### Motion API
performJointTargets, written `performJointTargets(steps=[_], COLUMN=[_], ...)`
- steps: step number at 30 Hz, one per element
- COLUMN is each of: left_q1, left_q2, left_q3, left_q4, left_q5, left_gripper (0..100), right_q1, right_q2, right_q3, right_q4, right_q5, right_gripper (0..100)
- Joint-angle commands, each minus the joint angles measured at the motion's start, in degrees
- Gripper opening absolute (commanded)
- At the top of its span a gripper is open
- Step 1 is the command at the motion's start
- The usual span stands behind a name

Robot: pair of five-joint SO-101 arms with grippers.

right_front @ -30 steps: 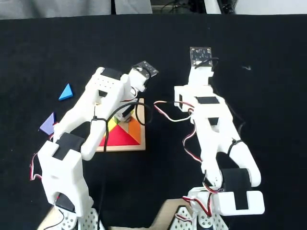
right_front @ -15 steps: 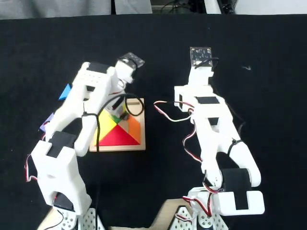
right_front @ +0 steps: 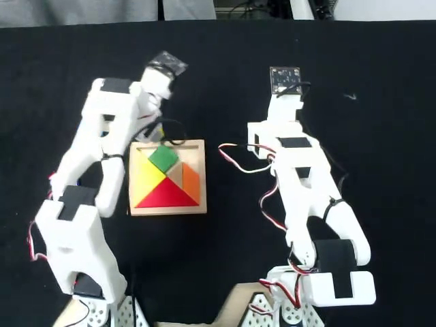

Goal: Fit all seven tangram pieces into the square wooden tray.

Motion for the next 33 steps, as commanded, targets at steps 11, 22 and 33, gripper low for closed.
performJointTargets(steps=[11, 22, 33], left_q1=[4.3, -2.8, -14.0], left_q2=[4.5, -3.7, -16.6], left_q3=[-3.7, -8.3, -8.5], left_q4=[2.6, 3.1, 14.2], left_q5=[0.0, 0.1, -0.6], left_gripper=[16, 16, 16], right_q1=[-0.4, -0.4, -0.4], right_q2=[-2.8, -2.9, -2.8], right_q3=[-0.1, -0.2, -0.2], right_q4=[-0.9, -0.9, -0.9], right_q5=[0.5, 0.6, 0.6], right_gripper=[2.1, 2.1, 2.1])
